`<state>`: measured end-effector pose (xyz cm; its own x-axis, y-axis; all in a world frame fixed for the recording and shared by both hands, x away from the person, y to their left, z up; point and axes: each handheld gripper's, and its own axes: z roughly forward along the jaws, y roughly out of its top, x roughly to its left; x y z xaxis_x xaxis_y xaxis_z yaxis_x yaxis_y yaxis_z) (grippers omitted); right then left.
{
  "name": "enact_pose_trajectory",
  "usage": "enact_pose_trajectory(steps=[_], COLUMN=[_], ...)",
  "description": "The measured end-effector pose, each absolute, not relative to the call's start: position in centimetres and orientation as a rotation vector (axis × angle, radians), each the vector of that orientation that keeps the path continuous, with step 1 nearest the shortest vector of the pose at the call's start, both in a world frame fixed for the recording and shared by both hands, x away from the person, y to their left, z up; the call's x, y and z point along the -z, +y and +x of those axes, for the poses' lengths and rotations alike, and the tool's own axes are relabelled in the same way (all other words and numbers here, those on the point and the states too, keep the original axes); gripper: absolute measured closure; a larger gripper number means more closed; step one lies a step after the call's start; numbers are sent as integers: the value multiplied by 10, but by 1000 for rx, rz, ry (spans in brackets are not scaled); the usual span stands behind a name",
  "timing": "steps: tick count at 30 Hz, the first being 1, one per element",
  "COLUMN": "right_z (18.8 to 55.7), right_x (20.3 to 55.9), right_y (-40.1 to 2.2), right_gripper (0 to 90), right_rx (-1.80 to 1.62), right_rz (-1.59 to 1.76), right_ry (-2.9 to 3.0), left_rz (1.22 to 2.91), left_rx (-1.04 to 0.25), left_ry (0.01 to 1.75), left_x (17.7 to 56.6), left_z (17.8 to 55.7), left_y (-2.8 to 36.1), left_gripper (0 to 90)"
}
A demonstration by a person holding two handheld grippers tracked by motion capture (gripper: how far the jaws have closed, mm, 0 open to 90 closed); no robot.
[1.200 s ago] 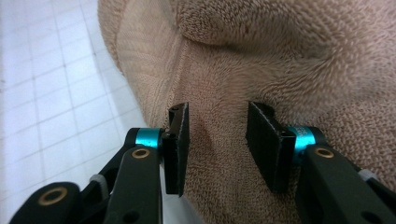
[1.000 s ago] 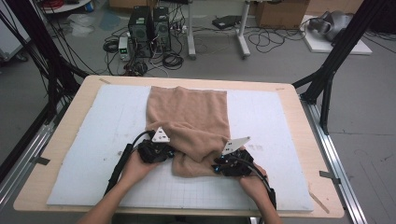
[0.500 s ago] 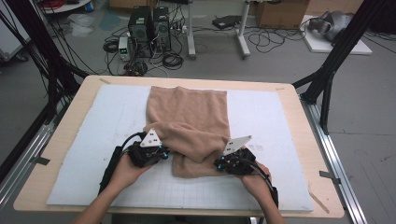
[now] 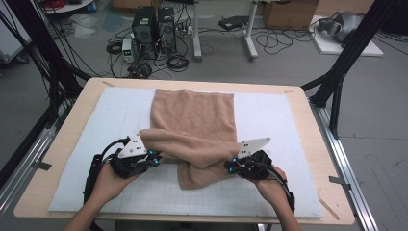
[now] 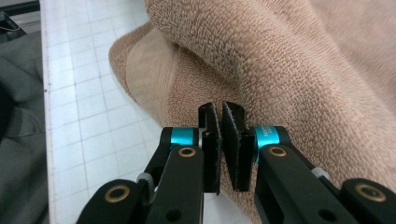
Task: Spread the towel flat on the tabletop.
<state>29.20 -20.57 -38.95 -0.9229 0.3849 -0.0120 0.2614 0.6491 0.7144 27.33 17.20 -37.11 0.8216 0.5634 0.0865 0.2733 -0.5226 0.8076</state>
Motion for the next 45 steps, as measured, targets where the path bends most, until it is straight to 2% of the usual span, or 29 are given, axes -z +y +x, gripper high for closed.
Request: enact_pose_trajectory(steps=[11, 15, 21, 27, 31, 34, 37, 45], right_z=[295, 305, 335, 370, 385, 386, 381, 349], right_x=[355, 350, 367, 391, 404, 406, 400, 380], right_y=[-220, -226, -219, -217, -216, -216, -218, -228], right_gripper=[860, 860, 859, 858, 851, 812, 761, 691], right_rx=[-1131, -1148, -1085, -1078, -1078, -1080, -1119, -1208], right_rz=[514, 551, 647, 795, 865, 884, 868, 777], right_ry=[2615, 2590, 2608, 2616, 2626, 2620, 2602, 2553], left_rz=[2066, 2067, 2091, 2081, 2092, 2083, 2050, 2021], left_rx=[-478, -486, -484, -442, -405, -408, -409, -447], left_ry=[611, 639, 719, 881, 962, 957, 949, 815], left_x=[341, 342, 364, 394, 410, 408, 400, 373], left_z=[271, 282, 320, 367, 384, 383, 378, 345], left_y=[186, 187, 174, 169, 169, 170, 175, 180], left_gripper=[858, 858, 858, 858, 856, 840, 788, 710])
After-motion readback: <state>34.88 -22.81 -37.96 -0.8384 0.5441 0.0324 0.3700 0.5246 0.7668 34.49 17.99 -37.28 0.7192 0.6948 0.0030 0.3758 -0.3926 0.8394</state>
